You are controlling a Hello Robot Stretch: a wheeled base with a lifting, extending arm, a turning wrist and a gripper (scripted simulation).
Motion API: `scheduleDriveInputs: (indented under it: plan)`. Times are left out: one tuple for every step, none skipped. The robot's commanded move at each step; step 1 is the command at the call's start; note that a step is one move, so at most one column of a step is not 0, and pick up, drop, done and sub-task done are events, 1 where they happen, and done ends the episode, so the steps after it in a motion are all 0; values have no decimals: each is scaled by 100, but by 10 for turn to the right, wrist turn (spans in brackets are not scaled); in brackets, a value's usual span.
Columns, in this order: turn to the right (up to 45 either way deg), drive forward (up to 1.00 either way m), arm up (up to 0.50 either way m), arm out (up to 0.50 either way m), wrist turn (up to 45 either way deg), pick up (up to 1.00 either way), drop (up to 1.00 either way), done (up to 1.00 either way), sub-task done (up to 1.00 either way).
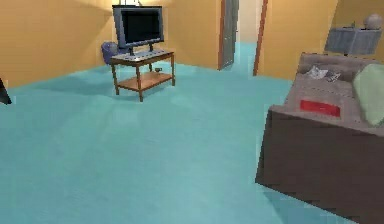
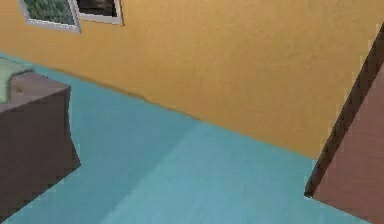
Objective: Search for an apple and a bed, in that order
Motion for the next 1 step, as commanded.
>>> scheduleDriveInputs:
  plan:
    - [0,35,0,0,0,0,0,0,0]
